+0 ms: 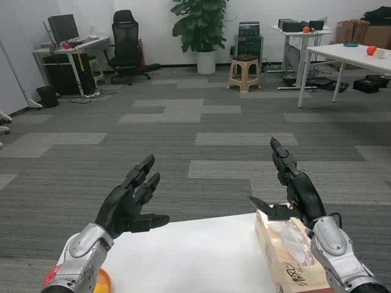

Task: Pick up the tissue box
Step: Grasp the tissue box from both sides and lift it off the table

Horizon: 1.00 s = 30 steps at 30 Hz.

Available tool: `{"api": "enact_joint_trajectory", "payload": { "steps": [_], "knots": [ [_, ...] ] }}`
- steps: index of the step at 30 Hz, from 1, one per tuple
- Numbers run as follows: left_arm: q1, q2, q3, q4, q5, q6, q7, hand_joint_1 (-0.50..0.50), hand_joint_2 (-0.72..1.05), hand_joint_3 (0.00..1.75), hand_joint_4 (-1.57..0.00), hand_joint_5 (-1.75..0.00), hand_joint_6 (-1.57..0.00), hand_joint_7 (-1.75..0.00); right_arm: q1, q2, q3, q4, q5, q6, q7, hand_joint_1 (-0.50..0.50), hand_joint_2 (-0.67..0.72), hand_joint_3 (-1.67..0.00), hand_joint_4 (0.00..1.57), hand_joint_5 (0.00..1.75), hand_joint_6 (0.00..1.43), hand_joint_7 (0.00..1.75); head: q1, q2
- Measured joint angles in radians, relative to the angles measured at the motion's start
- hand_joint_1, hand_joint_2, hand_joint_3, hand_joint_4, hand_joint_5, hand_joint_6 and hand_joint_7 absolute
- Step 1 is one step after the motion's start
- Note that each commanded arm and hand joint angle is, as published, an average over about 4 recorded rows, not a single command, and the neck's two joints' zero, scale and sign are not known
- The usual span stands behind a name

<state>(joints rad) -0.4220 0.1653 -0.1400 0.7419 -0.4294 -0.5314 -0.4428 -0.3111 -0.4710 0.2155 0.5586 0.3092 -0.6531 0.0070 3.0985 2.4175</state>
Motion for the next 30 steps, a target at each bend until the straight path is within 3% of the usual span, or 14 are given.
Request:
{"api": "enact_joint_trajectory", "payload": {
  "steps": [2,3,6,21,30],
  "knots": [
    [0.008,0.001,-0.018,-0.026,-0.037,-0.01,0.027,0.5,1.05,0.04,0.0,0.0,0.0,0.0,0.024,0.01,-0.024,-0.046,0.002,-0.003,0.0,-0.42,0.15,-0.22,0.0,0.0,0.0,0.0,-0.008,-0.055],
    [0.012,0.001,-0.031,-0.047,-0.065,-0.018,0.048,0.5,1.05,0.07,0.0,0.0,0.0,0.0,0.041,0.019,-0.041,-0.082,0.003,-0.006,0.001,-0.42,0.15,-0.22,0.0,0.0,0.0,0.0,-0.015,-0.111],
    [0.014,0.002,-0.05,-0.084,-0.102,-0.037,0.075,0.5,1.05,0.09,0.0,0.0,0.0,0.0,0.062,0.035,-0.066,-0.138,0.004,-0.017,0.002,-0.42,0.15,-0.2,0.0,0.0,0.0,0.0,-0.019,-0.112],
    [0.014,0.002,-0.064,-0.087,-0.103,-0.039,0.076,0.5,1.05,0.02,0.0,0.0,0.0,0.0,0.066,0.035,-0.077,-0.146,0.006,-0.017,0.002,-0.42,0.15,-0.24,0.0,0.0,0.0,0.0,-0.029,-0.121],
    [0.01,0.002,-0.065,-0.082,-0.111,-0.039,0.076,0.5,1.05,0.09,0.0,0.0,0.0,0.0,0.067,0.035,-0.095,-0.146,0.006,-0.017,0.003,-0.42,0.15,-0.24,0.0,0.0,0.0,0.0,-0.041,-0.117]
  ]
}}
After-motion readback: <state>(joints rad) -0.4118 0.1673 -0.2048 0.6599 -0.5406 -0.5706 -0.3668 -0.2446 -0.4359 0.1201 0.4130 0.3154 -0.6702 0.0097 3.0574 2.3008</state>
